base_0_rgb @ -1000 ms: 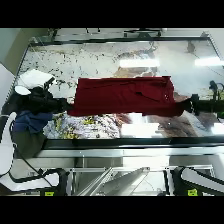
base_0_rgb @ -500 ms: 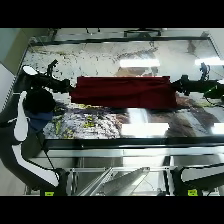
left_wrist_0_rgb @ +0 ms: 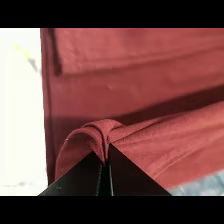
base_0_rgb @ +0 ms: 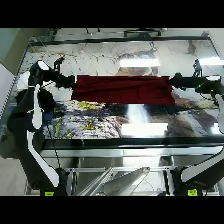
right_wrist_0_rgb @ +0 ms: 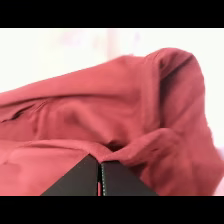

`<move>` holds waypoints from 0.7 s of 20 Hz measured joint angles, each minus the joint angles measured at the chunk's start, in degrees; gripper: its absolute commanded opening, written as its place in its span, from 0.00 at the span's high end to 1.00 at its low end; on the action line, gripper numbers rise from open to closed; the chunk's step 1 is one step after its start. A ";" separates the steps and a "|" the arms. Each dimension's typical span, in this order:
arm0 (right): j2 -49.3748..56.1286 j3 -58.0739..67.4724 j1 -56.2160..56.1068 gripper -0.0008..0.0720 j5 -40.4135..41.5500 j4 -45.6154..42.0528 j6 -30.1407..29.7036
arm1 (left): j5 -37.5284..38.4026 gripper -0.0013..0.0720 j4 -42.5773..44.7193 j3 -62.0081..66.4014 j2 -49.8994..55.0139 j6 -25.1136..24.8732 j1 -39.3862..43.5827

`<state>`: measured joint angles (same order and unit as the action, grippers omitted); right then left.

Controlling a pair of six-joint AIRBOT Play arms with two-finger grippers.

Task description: Fold the shirts.

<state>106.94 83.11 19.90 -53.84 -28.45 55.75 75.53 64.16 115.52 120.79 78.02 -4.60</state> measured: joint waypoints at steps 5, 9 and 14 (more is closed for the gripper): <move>2.45 0.68 -0.83 0.96 5.07 -0.09 -4.90 | -4.55 0.95 1.22 -0.24 1.11 -1.09 0.59; 3.04 0.79 -2.05 0.96 8.52 1.33 -8.61 | -8.59 0.95 1.81 0.59 1.29 -1.90 1.64; 3.13 0.81 -2.67 0.56 10.99 5.64 -12.94 | -11.85 0.00 2.54 0.83 1.31 -2.12 2.29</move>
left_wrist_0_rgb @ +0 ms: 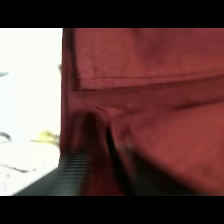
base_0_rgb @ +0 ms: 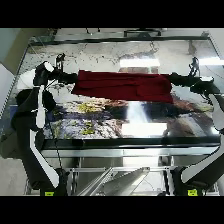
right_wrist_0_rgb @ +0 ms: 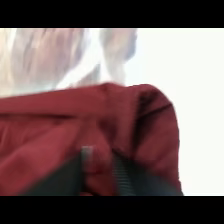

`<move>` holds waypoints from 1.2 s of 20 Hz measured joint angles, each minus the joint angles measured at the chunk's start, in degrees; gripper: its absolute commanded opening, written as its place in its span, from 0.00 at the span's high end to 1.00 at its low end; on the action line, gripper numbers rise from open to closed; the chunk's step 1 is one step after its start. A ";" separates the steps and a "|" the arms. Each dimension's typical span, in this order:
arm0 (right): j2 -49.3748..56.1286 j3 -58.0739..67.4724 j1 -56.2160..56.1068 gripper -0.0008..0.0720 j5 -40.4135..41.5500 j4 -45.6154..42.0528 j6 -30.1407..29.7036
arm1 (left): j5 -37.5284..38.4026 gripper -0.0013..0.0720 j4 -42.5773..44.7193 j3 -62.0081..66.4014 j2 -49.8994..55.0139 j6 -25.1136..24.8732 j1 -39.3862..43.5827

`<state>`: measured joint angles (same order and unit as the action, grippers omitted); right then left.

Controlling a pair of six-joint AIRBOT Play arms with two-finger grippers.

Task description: Fold the shirts.

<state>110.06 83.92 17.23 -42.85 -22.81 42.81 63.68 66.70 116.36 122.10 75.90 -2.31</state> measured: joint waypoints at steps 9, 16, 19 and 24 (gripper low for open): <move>-3.30 0.79 5.73 0.03 -3.85 -8.66 4.26 | -1.75 0.41 2.03 0.07 -7.67 0.00 -3.23; 0.85 1.42 8.02 0.03 -12.24 -11.69 10.25 | 1.86 0.96 2.49 0.07 -13.79 -0.07 -4.90; 2.43 1.62 6.08 0.03 -13.55 -10.58 10.60 | 2.54 0.95 2.12 -0.35 -14.47 -0.24 -3.63; 4.83 2.73 0.83 0.68 -14.32 -8.55 11.04 | 2.64 0.95 2.10 -2.58 -14.67 -0.24 -0.44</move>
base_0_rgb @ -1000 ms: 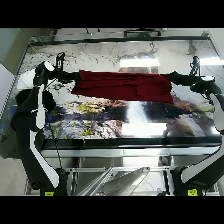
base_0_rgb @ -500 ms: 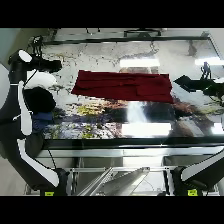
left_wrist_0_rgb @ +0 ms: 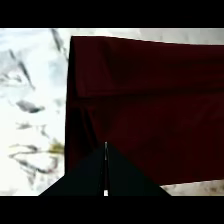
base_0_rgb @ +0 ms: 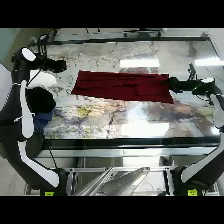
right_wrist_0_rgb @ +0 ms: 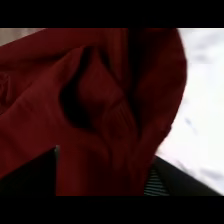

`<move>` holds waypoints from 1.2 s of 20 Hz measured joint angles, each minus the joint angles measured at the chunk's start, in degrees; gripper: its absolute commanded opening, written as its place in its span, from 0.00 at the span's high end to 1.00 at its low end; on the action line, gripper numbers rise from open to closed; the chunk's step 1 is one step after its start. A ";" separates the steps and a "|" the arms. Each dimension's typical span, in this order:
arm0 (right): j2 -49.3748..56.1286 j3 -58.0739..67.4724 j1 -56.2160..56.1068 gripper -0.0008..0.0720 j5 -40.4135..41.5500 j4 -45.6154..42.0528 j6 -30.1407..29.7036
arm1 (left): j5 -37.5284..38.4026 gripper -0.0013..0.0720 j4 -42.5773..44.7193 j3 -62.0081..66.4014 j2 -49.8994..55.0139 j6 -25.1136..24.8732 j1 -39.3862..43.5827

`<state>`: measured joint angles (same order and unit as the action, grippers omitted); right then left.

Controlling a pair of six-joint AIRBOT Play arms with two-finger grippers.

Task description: Fold the shirts.

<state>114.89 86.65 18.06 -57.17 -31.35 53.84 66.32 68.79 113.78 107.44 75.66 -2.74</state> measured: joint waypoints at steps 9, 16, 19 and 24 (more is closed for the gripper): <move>-0.68 10.34 -4.31 0.96 -5.38 3.13 2.99 | -3.98 0.95 -2.40 -4.61 6.16 -0.22 9.46; -4.96 15.72 -4.63 0.96 -11.63 4.50 7.10 | -10.49 0.95 -12.17 3.37 17.84 -0.22 20.22; -6.27 16.24 -4.63 0.96 -12.79 5.38 8.07 | -13.66 0.95 -14.53 4.28 20.13 -0.20 24.09; -7.37 16.79 -4.66 0.96 -13.73 5.90 8.76 | -16.35 0.95 -16.81 2.84 21.20 -0.20 27.23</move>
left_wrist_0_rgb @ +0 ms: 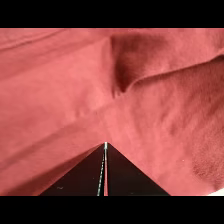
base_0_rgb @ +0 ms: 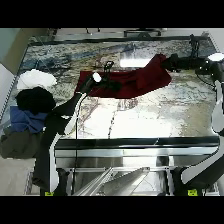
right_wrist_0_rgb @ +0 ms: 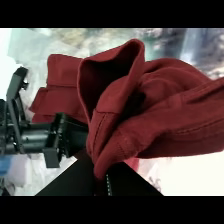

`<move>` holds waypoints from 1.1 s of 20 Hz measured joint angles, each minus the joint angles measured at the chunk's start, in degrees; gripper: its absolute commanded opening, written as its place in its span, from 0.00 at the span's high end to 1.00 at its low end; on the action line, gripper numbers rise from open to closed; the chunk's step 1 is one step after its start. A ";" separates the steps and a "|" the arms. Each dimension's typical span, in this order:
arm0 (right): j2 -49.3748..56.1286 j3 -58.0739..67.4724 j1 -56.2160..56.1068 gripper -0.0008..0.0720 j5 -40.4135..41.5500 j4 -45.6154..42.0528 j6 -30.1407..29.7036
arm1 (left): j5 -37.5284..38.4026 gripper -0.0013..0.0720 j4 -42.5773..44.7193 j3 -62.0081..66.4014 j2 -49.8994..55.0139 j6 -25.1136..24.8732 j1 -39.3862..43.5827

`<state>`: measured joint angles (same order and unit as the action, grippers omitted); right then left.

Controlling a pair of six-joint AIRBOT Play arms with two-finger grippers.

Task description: Fold the shirts.

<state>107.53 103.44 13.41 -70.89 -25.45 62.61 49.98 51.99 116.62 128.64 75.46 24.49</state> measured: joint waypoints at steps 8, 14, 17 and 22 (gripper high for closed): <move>-1.27 0.37 -0.59 0.96 -0.61 0.55 0.83 | 5.40 0.96 -8.74 1.09 -3.58 0.00 -1.46; -1.40 0.42 -8.39 0.96 3.74 5.22 0.79 | 17.03 0.96 -11.08 1.20 -20.11 0.00 -14.62; -0.81 0.44 -16.76 0.96 10.69 10.25 -0.04 | 20.79 0.96 -11.58 -0.26 -28.11 0.00 -21.79; 7.26 1.77 -39.65 0.19 40.06 31.39 -16.72 | 21.31 0.96 -11.58 -6.97 -36.48 -1.62 -29.09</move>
<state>114.78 105.21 -26.24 -30.83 5.93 45.89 71.29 40.40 109.65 92.16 73.84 -4.60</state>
